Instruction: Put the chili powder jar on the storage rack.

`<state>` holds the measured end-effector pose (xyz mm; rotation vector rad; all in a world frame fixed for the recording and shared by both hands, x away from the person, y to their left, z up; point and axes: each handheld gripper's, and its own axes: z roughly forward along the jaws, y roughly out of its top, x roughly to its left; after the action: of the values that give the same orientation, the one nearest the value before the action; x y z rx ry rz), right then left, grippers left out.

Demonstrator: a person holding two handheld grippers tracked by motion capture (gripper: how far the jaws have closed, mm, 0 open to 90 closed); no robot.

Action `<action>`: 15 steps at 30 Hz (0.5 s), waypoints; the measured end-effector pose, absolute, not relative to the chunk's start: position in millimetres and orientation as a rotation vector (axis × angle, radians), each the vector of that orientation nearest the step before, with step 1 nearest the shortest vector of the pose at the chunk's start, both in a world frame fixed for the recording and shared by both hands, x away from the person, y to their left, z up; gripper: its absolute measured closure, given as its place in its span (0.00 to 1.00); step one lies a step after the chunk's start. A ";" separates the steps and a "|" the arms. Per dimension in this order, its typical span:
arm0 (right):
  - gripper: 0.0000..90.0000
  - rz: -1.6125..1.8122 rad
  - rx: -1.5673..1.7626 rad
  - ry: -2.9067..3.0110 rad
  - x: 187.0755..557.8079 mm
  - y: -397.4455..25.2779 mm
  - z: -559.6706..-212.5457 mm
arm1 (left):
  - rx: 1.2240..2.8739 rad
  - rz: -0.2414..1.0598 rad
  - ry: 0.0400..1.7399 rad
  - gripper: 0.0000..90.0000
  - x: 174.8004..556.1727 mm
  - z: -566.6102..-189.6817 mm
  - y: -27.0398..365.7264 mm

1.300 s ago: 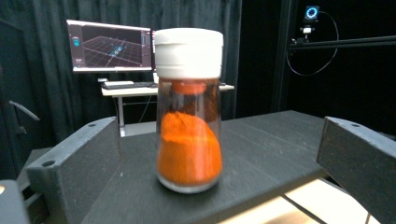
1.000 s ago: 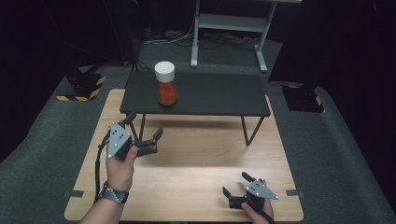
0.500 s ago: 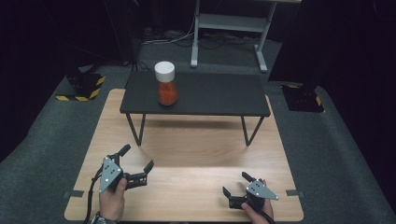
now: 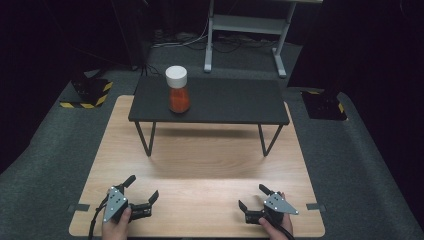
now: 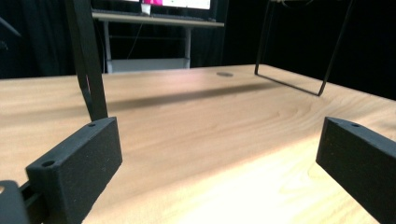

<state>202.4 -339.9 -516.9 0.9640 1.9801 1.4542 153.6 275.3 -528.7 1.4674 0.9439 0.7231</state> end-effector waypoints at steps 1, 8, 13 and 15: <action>0.00 1.455 0.964 1.980 202.4 -339.9 -517.0 | 1.480 0.718 0.952 0.00 152.6 -530.2 274.6; 0.00 1.450 0.965 1.981 202.6 -339.4 -516.5 | 1.512 0.695 0.959 0.01 150.1 -533.5 275.9; 0.00 1.449 0.969 1.979 202.9 -339.1 -516.5 | 1.525 0.688 0.976 0.00 149.3 -533.5 277.5; 0.00 1.449 0.970 1.979 203.1 -338.9 -516.5 | 1.533 0.686 0.986 0.00 148.9 -532.6 277.8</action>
<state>203.1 -338.9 -516.5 0.9696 1.9792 1.4495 148.9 277.8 -532.6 1.5328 0.9857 0.6861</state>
